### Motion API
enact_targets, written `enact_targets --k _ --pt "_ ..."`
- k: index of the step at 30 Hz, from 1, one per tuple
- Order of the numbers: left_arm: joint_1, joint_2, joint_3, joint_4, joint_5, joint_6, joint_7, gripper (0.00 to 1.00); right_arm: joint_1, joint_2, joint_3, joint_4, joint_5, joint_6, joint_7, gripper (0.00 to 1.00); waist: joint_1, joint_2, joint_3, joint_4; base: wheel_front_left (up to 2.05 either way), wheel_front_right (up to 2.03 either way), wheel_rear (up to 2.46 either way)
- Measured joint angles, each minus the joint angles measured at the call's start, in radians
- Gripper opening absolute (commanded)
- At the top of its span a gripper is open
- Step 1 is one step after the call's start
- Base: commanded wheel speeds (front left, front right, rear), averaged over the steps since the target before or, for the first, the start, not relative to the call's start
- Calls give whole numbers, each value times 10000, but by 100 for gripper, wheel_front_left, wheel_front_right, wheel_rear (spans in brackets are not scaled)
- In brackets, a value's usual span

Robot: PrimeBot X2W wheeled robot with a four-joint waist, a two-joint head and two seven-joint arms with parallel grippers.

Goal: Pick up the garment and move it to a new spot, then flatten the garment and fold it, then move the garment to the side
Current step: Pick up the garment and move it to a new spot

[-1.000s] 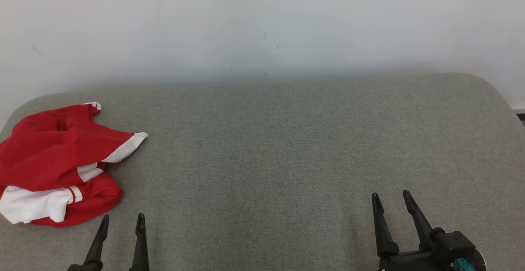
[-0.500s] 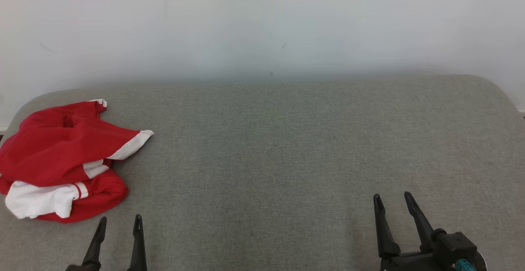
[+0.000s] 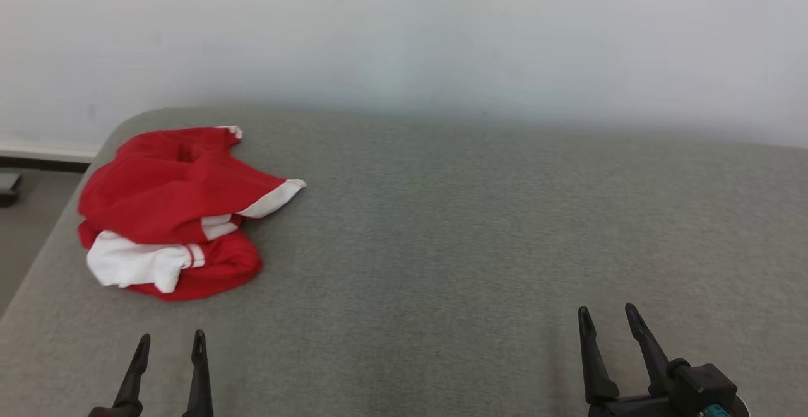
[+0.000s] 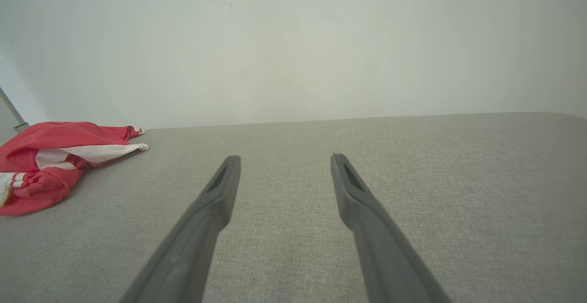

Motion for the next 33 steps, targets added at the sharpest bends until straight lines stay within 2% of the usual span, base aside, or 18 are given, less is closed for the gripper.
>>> enact_targets --k 17,24,33 --pt "60 -79 430 163 12 0 0 100 -15 0 84 75 -52 0 2 100 0 0 122 2126 0 0 0" --pt "109 -171 518 167 75 79 0 100 31 0 113 102 -81 0 2 100 0 0 104 2596 0 0 0" --pt "104 -230 650 155 77 88 0 100 38 2 176 117 -132 0 2 100 0 0 107 2802 0 0 0"
